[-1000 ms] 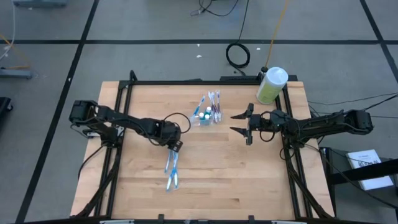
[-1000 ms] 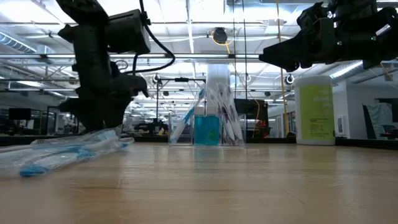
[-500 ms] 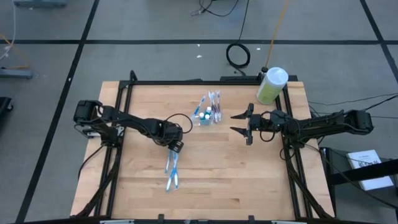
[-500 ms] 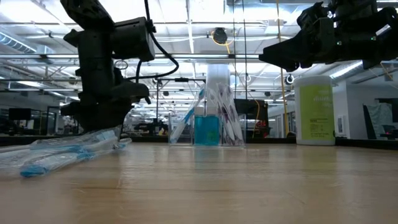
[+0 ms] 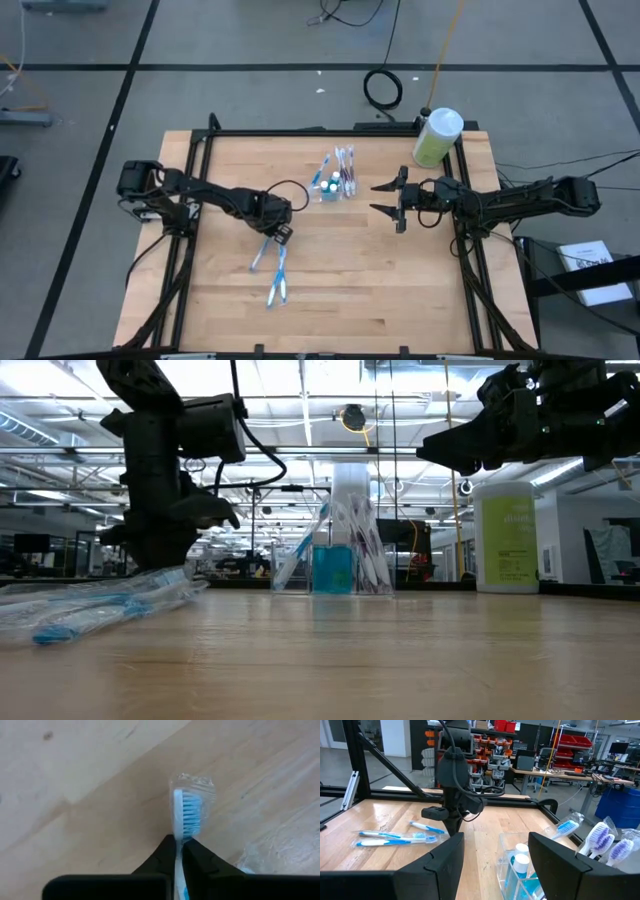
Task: Pick & Place toothbrushing station
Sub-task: Put the blue toothbrush into the transparent organizer
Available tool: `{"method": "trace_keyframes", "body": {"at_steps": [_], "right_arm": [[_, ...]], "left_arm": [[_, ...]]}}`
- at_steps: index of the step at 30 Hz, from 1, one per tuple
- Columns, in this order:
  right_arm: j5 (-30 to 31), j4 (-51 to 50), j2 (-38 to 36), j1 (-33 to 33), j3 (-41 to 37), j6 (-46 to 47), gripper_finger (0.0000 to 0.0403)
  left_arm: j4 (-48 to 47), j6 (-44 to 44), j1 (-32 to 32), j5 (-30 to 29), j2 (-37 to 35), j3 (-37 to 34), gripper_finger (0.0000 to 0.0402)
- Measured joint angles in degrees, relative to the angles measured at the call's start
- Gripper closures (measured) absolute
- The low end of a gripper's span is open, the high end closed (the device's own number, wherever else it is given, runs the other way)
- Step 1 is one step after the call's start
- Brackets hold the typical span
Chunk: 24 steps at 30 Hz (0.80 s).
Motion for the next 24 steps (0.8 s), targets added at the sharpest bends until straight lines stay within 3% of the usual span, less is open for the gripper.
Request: {"method": "trace_keyframes", "body": {"at_steps": [5,11,17,24], "right_arm": [[0.0,0.0,0.0,0.0,-0.02,-0.02,0.019],[0.02,0.01,0.0,-0.01,-0.01,-0.01,0.019],[0.12,0.45,0.0,0.0,0.0,-0.02,0.019],[0.22,0.46,0.0,0.0,-0.01,-0.07,0.019]], "left_arm": [[4.44,6.88,1.53,-1.85,0.03,0.02,0.0359],[9.05,16.51,3.61,-5.07,0.18,3.54,0.039],[13.82,28.87,5.12,-7.77,0.18,9.92,0.0374],[17.36,43.93,5.63,-7.9,0.1,16.94,0.0391]]}}
